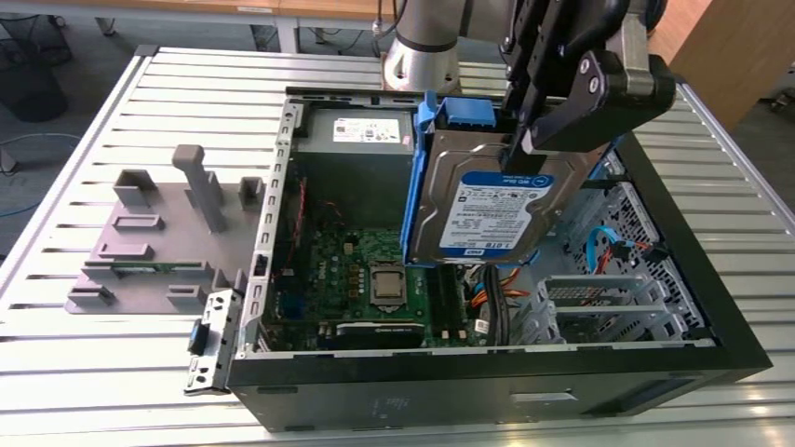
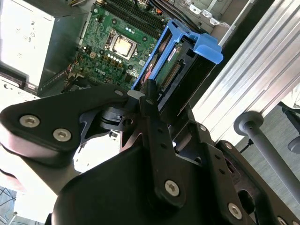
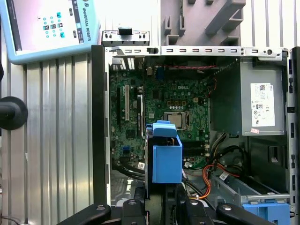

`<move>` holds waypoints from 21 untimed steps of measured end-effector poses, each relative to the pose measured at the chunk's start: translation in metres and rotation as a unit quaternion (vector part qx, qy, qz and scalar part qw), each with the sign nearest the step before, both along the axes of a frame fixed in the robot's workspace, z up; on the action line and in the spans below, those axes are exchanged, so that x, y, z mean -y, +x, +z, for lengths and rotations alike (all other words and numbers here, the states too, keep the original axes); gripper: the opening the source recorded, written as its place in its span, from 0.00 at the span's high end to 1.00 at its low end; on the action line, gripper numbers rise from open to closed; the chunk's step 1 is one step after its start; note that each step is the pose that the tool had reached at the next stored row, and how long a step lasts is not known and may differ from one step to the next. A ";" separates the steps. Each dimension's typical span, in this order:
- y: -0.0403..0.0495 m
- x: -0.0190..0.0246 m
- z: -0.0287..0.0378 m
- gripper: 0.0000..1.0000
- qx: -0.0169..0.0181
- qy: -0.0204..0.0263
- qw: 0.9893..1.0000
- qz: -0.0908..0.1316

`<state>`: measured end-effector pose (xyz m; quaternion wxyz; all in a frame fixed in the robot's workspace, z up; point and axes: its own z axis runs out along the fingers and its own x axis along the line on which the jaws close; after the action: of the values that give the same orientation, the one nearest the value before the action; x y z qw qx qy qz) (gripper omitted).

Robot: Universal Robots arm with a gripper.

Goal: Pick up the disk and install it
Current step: 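Pick up the disk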

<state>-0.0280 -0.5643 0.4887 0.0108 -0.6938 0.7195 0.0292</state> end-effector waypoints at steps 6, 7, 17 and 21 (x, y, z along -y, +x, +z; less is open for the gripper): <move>0.0000 0.0001 0.0000 0.65 0.000 0.000 1.000 0.000; 0.0000 0.0001 0.0000 0.65 0.000 0.000 1.000 0.000; 0.0141 0.0001 -0.0004 0.65 0.000 0.000 1.000 0.000; 0.0149 0.0002 -0.0004 0.65 0.000 0.000 1.000 0.000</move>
<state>-0.0131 -0.5645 0.4884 0.0109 -0.6937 0.7195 0.0293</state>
